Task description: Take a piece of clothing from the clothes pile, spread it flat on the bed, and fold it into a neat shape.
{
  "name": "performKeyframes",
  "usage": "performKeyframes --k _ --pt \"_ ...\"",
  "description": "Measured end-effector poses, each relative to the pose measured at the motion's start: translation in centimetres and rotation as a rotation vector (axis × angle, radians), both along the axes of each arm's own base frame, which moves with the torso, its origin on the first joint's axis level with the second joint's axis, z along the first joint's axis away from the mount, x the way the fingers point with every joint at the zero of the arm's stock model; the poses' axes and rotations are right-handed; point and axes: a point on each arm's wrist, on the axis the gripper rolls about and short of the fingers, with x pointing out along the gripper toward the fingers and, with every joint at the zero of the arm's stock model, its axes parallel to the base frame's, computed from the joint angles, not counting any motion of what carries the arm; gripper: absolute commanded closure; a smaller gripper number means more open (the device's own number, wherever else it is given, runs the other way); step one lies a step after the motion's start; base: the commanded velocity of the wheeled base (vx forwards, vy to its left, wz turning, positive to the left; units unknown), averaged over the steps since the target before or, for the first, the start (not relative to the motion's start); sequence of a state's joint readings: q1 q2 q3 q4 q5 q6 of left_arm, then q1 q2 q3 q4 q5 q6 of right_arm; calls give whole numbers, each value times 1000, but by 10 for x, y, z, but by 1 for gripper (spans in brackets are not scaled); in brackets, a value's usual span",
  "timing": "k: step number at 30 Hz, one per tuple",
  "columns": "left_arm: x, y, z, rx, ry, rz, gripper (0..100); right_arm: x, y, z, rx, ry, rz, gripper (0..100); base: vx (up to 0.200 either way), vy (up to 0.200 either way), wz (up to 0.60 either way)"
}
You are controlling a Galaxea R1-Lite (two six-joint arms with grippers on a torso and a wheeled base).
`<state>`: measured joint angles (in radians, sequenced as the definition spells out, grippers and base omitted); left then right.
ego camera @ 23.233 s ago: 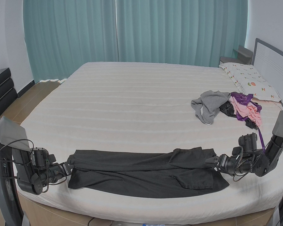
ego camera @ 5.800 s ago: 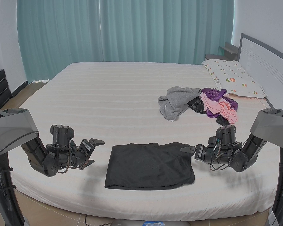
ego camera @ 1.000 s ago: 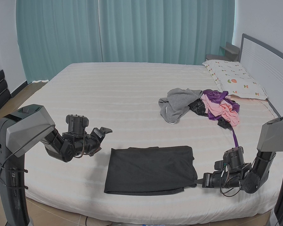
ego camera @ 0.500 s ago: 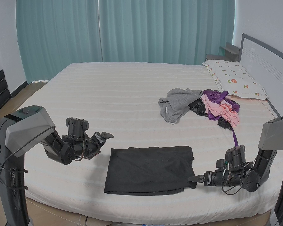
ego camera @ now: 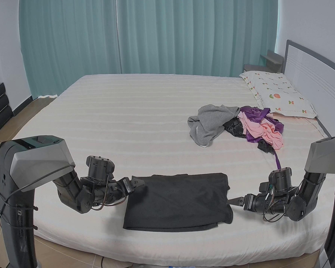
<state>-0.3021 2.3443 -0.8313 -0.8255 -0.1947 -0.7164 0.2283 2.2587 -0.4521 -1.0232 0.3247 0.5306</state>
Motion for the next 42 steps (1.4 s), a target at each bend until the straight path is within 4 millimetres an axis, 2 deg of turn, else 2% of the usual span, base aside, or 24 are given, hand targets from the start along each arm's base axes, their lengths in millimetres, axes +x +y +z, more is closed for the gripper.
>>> performKeyframes --k 12,18,19,42 --pt "-18 -19 -10 75 5 -2 0 0 0 -5 -3 17 0 0 0 0 0" --pt "-19 -26 -13 100 1 10 0 0 1 -6 -4 18 3 0 0 0 0" --pt "-19 -26 -14 100 1 10 100 0 1 -6 -4 18 4 0 0 0 0" --pt "-18 -28 -10 12 -42 55 100 5 -2 -4 2 4 -11 0 0 0 0"
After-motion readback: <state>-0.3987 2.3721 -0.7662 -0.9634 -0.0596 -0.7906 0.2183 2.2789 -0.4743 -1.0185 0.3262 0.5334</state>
